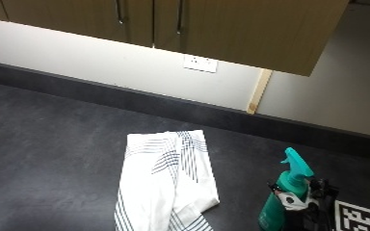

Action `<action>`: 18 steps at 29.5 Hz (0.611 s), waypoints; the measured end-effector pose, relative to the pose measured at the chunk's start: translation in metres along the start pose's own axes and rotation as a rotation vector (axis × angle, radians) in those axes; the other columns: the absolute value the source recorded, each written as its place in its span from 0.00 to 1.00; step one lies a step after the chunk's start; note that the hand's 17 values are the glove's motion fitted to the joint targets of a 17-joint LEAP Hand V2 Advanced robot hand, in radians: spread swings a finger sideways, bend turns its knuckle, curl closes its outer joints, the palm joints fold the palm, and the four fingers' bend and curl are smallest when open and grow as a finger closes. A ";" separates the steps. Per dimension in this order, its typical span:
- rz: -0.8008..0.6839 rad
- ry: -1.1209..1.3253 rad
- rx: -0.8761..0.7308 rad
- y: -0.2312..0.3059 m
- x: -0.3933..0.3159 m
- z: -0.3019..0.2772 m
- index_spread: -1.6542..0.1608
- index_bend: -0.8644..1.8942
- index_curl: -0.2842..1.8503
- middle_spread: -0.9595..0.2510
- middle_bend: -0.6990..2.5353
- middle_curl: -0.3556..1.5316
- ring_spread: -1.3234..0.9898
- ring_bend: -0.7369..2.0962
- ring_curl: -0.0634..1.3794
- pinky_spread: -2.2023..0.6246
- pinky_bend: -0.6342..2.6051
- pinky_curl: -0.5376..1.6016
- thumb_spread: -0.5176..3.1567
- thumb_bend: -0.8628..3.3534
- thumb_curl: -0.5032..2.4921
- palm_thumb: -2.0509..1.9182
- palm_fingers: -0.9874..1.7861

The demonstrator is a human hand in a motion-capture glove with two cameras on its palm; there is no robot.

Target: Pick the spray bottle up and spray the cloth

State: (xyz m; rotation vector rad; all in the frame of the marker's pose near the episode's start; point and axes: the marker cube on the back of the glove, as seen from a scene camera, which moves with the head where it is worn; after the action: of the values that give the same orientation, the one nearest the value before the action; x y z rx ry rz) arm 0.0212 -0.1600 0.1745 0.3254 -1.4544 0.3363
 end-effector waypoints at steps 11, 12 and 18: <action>-0.138 -0.012 0.069 -0.002 -0.076 -0.018 0.76 0.36 0.30 0.76 0.30 0.41 0.58 0.38 0.30 0.81 0.30 0.38 0.36 0.20 0.37 0.79 0.65; -0.159 -0.020 0.081 0.000 -0.089 -0.020 0.76 0.36 0.30 0.76 0.30 0.41 0.58 0.38 0.30 0.81 0.30 0.39 0.36 0.20 0.37 0.79 0.65; -0.231 -0.063 0.106 0.016 -0.147 -0.020 0.76 0.36 0.30 0.77 0.30 0.42 0.57 0.39 0.32 0.81 0.31 0.40 0.35 0.20 0.38 0.79 0.66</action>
State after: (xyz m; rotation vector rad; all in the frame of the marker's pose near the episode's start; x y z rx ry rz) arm 0.0198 -0.1408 0.0267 0.5886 -1.4461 0.2180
